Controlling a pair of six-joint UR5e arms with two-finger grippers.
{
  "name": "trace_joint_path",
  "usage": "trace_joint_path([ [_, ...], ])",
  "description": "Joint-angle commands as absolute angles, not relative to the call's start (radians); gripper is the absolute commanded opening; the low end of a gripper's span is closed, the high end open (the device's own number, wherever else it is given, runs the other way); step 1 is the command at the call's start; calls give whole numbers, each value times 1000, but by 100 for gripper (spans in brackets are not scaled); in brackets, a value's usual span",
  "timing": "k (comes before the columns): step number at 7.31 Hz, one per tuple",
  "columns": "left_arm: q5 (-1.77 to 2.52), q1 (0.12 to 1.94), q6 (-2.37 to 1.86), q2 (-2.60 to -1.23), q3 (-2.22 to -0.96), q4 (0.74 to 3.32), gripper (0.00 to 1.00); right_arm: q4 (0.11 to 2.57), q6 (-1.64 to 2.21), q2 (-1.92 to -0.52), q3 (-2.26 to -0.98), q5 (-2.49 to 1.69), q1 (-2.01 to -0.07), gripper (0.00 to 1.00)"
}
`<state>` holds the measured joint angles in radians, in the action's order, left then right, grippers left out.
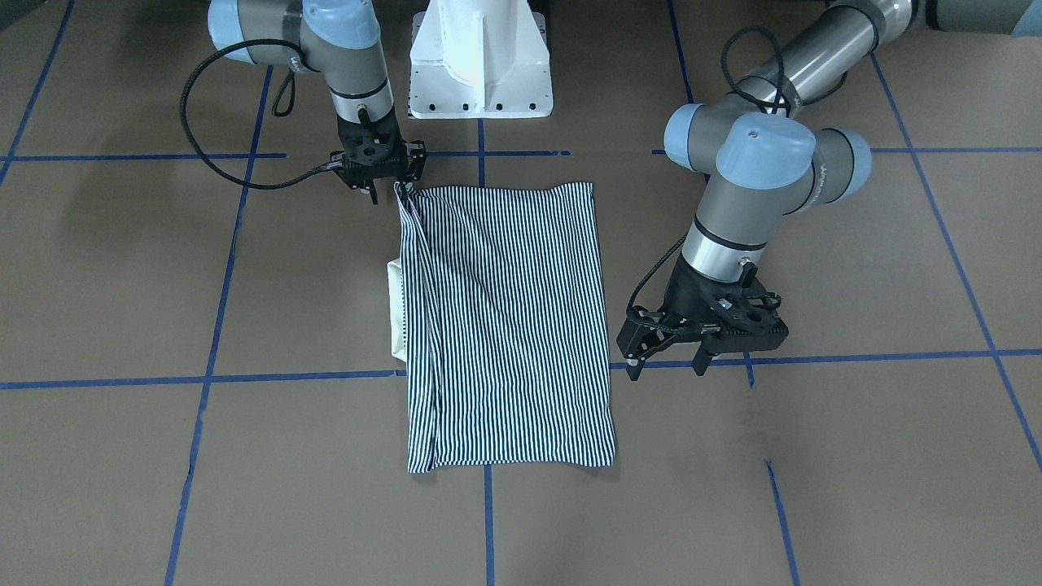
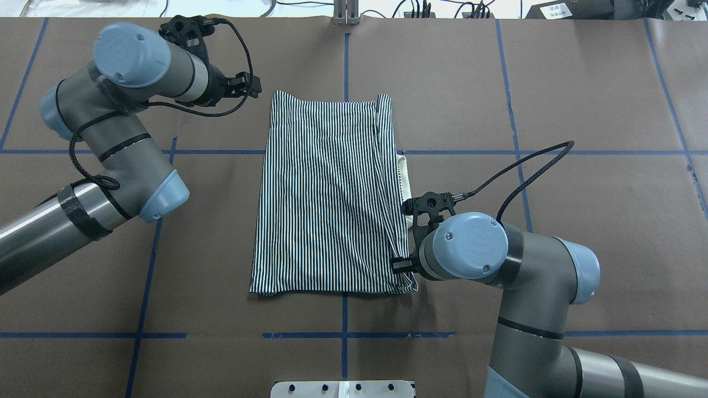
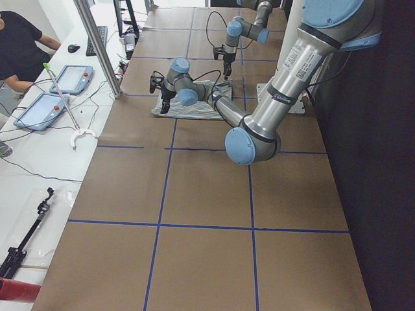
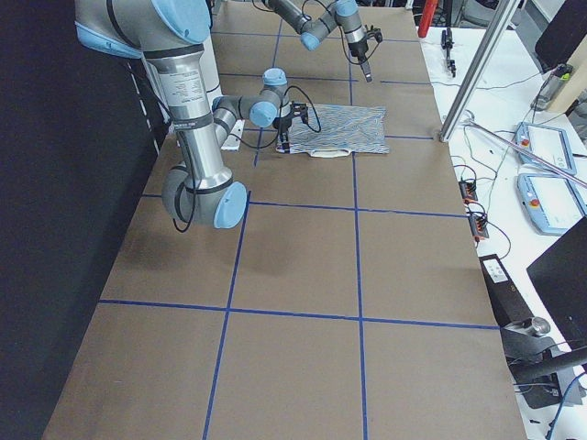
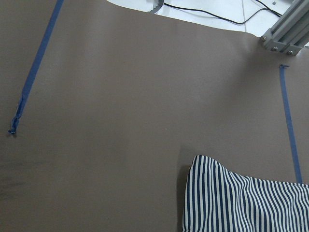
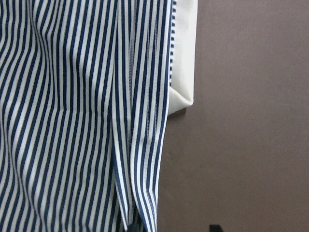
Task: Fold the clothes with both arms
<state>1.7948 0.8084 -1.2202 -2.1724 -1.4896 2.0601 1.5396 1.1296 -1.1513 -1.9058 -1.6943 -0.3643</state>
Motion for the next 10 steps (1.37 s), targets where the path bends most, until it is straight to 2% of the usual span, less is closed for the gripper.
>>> trace_joint_path([
  [1,1795,808,-1223,-2175,-1489,2062,100,1542,1023,-1065,-1802,-1692,-397,100],
  [3,1795,808,-1221,-2177,-1491,2062,100,1545,1003,-970,-1686,-1692,-397,100],
  [10,1795,808,-1221,-2175,-1489,2062,100,1715,954,-966,-1693,-1701,-388,100],
])
